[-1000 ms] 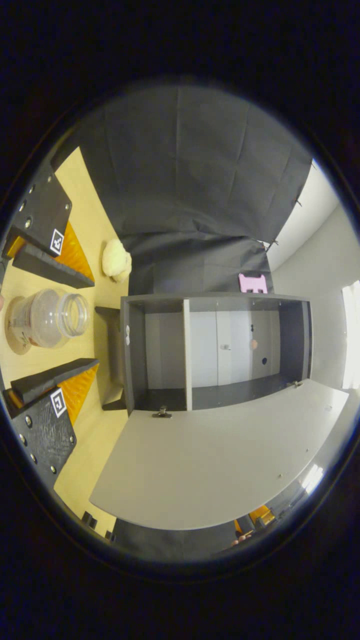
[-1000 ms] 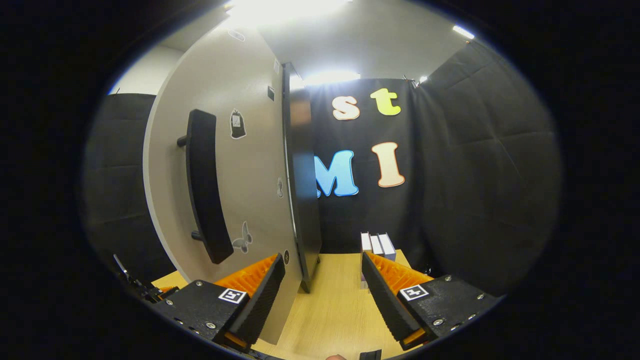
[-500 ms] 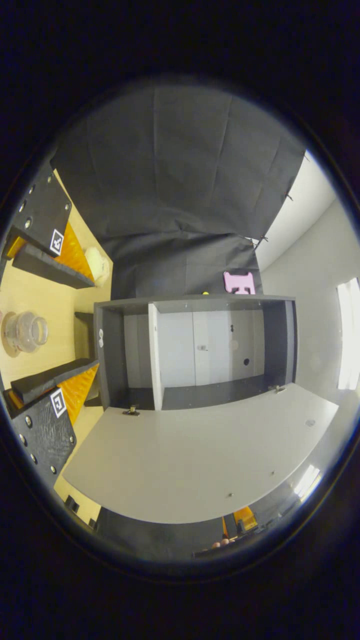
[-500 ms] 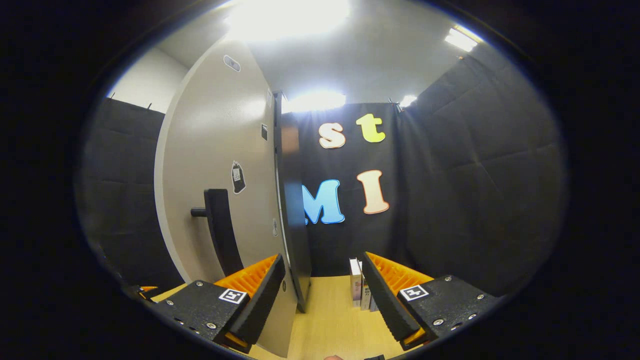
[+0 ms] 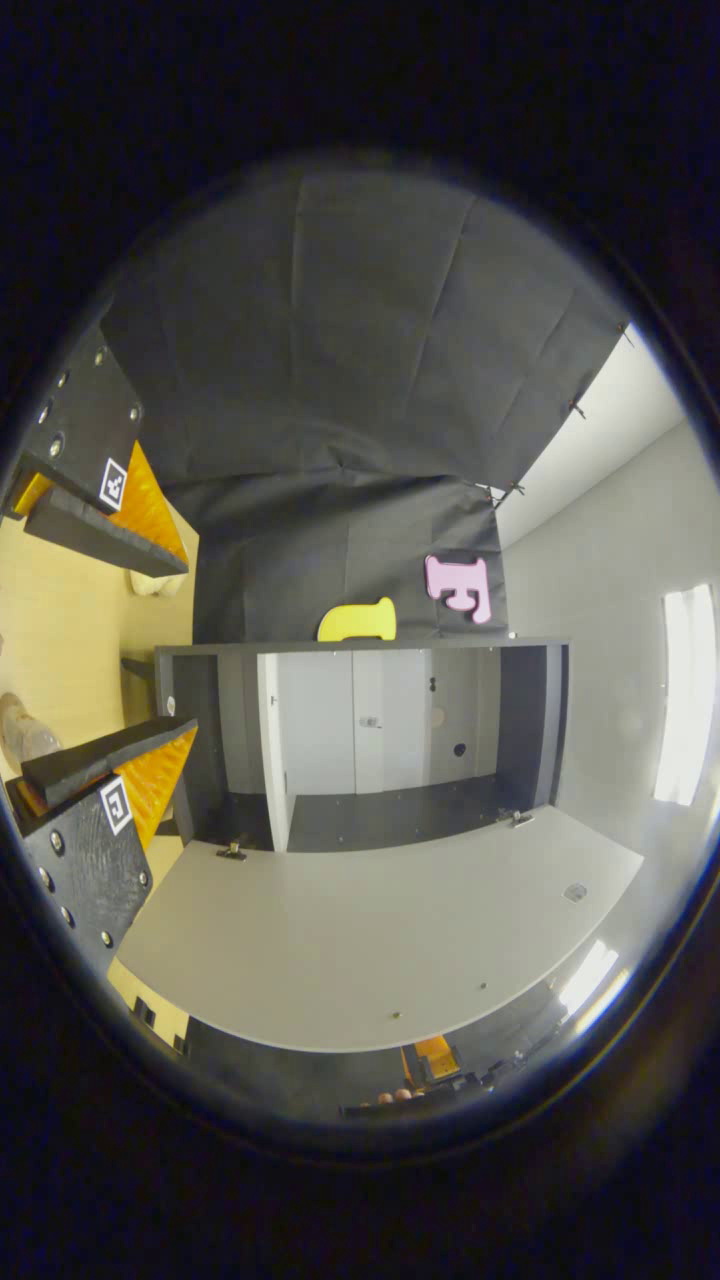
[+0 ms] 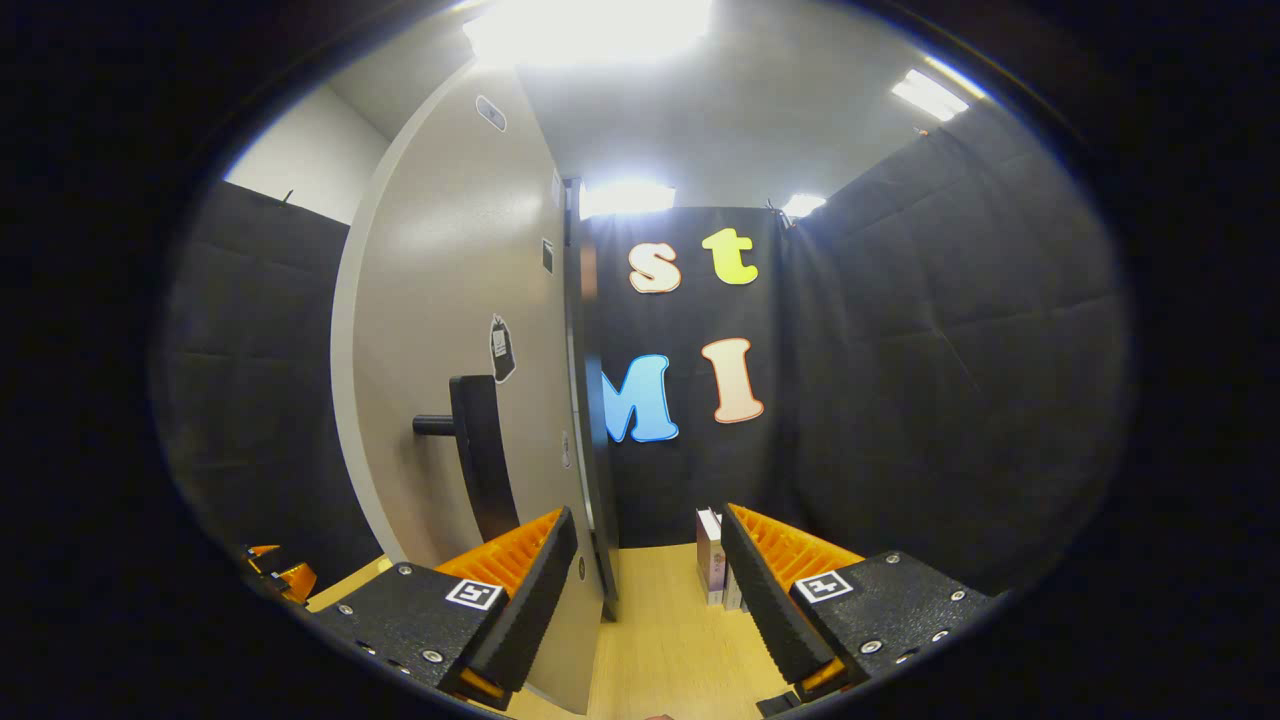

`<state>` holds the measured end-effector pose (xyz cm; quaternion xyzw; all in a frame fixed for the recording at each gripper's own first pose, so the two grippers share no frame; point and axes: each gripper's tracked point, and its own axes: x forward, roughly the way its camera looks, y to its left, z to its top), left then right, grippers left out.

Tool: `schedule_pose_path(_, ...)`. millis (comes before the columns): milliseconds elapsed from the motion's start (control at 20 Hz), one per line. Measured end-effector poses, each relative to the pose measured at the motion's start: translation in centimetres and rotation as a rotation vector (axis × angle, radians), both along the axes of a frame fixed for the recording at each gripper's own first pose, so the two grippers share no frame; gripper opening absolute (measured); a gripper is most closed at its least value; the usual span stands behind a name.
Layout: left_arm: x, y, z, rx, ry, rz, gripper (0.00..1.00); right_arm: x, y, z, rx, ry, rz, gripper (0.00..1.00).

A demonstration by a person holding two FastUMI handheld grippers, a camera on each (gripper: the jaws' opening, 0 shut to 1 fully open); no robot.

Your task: Open the cabinet door with the right hand, grasp the bottle in the cabinet with the left hand and place it on the coaster, then close the cabinet door with the right hand.

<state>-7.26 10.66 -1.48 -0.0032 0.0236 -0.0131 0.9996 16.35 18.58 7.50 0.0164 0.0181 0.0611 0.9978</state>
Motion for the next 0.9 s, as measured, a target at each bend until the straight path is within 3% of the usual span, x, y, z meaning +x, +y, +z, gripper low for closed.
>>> schedule_pose_path(100,0.0,2.2,-0.3,0.011,0.004,0.01,0.83,-0.6,2.8,0.0,-0.023,-0.004,0.022,0.9)
schedule_pose_path(400,-0.4,8.1,-1.0,0.029,0.006,0.023,0.83,-0.6,10.3,0.1,-0.029,-0.013,0.076,0.9)
schedule_pose_path(900,-1.2,15.9,-2.3,0.021,0.022,0.098,0.83,4.2,15.9,-1.9,-0.029,-0.007,0.13,0.92)
